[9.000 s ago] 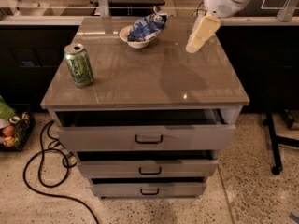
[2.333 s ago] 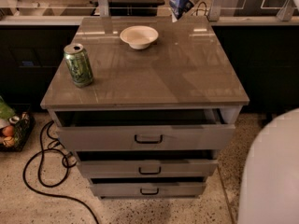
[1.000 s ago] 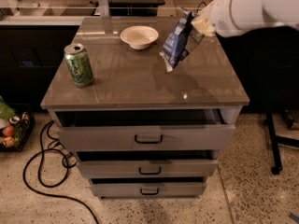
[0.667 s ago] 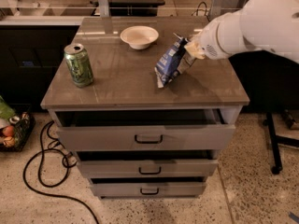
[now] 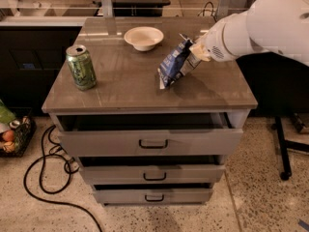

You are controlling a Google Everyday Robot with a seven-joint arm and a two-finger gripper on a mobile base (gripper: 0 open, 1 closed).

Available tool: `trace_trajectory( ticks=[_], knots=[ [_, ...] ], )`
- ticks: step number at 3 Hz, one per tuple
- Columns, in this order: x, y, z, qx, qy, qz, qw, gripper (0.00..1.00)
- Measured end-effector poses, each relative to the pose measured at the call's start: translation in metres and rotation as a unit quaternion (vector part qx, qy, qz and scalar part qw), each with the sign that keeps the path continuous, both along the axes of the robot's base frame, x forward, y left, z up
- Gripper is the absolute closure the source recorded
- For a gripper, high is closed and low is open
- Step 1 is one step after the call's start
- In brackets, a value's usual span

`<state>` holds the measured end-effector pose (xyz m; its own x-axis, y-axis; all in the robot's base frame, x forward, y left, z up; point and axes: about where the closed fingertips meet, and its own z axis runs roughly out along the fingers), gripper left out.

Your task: Pick blue chip bag from paper bowl and place on counter

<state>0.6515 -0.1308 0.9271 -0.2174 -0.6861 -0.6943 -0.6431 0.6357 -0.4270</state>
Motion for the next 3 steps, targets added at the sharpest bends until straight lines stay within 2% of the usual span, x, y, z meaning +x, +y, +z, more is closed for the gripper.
trace_trajectory(
  ticks=[2,3],
  knots=[
    [-0.0011,0.0029,0.0020,-0.001,-0.001,0.002,1.0000,0.12],
    [-0.0016,0.0042,0.0029,-0.001,-0.002,0.003,1.0000,0.00]
  ],
)
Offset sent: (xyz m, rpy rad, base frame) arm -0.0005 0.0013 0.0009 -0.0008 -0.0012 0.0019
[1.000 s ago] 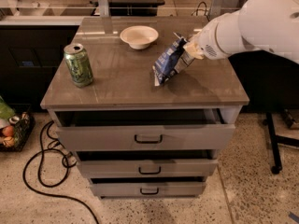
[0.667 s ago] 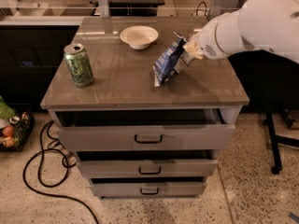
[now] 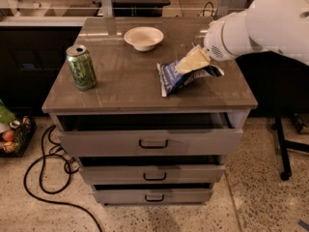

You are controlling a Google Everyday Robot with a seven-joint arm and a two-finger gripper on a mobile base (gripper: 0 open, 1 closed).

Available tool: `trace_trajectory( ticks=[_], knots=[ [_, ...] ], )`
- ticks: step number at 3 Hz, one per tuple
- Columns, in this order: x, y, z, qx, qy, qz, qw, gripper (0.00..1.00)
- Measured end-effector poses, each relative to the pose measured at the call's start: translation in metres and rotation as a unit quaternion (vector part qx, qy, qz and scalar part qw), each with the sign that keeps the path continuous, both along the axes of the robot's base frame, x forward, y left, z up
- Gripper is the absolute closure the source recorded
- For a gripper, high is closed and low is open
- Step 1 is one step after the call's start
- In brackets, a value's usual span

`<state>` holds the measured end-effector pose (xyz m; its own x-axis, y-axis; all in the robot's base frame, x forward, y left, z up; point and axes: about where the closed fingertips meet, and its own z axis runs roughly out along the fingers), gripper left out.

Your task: Pick blue chip bag from paper bowl and place on counter

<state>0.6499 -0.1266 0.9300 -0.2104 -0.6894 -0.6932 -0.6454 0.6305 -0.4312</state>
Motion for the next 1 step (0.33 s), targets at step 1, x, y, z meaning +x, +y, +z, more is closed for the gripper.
trace_trajectory(
  ticks=[1],
  knots=[
    [0.0000,0.0001,0.0000,0.000,0.000,0.000,1.0000,0.00]
  ],
)
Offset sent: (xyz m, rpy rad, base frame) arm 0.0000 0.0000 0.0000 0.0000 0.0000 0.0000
